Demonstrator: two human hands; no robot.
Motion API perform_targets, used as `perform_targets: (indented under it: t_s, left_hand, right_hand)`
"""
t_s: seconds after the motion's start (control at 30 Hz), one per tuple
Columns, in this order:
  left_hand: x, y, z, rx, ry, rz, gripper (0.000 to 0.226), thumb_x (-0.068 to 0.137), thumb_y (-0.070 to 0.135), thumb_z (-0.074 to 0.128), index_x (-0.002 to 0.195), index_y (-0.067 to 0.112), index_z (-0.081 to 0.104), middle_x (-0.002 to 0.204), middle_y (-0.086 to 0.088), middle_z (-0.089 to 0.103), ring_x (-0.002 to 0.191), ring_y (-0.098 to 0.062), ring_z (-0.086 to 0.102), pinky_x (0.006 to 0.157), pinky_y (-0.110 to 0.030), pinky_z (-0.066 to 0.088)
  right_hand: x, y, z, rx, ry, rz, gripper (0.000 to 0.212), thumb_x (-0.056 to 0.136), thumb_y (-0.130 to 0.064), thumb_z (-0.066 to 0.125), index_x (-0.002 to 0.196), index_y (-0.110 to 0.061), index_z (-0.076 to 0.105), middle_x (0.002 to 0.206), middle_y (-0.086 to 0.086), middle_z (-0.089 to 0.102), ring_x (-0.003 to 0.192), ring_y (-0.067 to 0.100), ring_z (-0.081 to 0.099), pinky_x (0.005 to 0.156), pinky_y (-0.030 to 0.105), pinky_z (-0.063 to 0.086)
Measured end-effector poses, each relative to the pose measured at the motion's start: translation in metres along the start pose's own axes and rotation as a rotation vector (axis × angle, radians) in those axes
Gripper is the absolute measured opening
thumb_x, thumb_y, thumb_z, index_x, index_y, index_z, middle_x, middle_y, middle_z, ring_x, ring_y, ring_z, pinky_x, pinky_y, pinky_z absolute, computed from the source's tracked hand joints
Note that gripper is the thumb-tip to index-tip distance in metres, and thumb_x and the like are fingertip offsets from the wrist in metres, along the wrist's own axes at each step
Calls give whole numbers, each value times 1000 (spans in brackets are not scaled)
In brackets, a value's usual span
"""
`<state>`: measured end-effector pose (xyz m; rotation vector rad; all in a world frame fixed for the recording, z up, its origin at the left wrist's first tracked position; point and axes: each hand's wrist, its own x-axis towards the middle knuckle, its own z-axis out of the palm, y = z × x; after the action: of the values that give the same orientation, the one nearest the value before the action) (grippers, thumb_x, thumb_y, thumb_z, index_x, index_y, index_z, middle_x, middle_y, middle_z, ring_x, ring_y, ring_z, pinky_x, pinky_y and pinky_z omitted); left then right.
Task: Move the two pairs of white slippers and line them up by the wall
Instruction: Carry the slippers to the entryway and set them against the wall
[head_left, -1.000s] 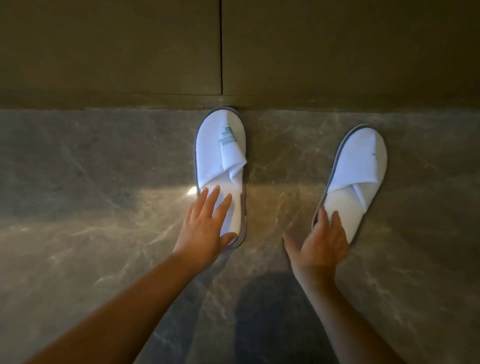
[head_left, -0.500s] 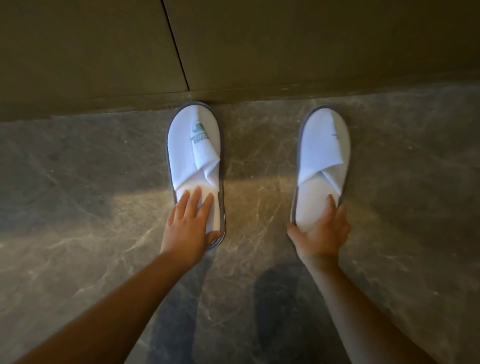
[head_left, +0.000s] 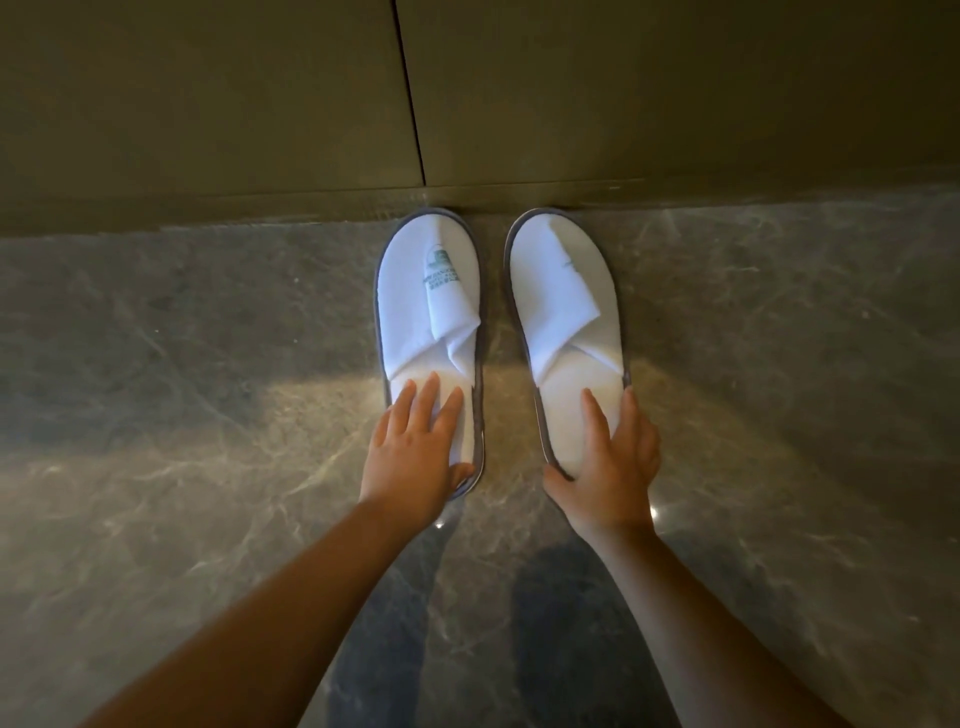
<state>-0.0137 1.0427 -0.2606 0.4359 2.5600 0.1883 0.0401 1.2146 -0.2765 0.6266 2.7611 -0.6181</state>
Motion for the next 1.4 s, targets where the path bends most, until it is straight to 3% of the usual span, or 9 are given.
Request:
perform_targets:
  t_s: [0.47,0.93,1.07,1.23,1.4]
  left_hand:
    - [-1,1,-1,-5,3,4,78,85,46,45,142,20,-1,156,-7,-7,142,-29,-9,115,-42,3]
    - [0,0,-1,6,-13,6,78,85,47,45,141,21,-2,156,-7,-8,142,-29,-10,115,-41,2]
    - [-1,-1,-4,-27,-25,10,78,84,46,48,142,19,2,156,-7,-5,142,-29,-8,115,-42,4]
    - [-9,4,-36,-168,-22,-32,70,85,38,51,141,16,14,154,-10,13,141,-30,11,114,-44,17]
    - [-80,23,-118,-395,-78,-89,49,86,31,51,130,16,38,133,-12,51,116,-31,51,98,-40,40]
  right_hand:
    - [2,5,1,12,17,6,84,70,-37,69,136,-23,21,152,15,9,135,37,13,108,53,22]
    - [2,7,-3,-55,-15,7,83,74,-44,63,138,-23,15,153,14,7,137,34,11,110,51,20]
    - [2,7,-11,-63,-34,-15,72,78,-45,58,136,-21,22,152,11,14,138,32,11,111,49,15]
    - [-5,-13,-52,5,29,-143,44,85,-34,51,123,-12,45,135,13,46,127,30,34,105,44,25]
    - [-60,-61,-154,104,51,-252,30,86,-24,51,109,-5,58,108,18,66,99,30,60,79,35,45]
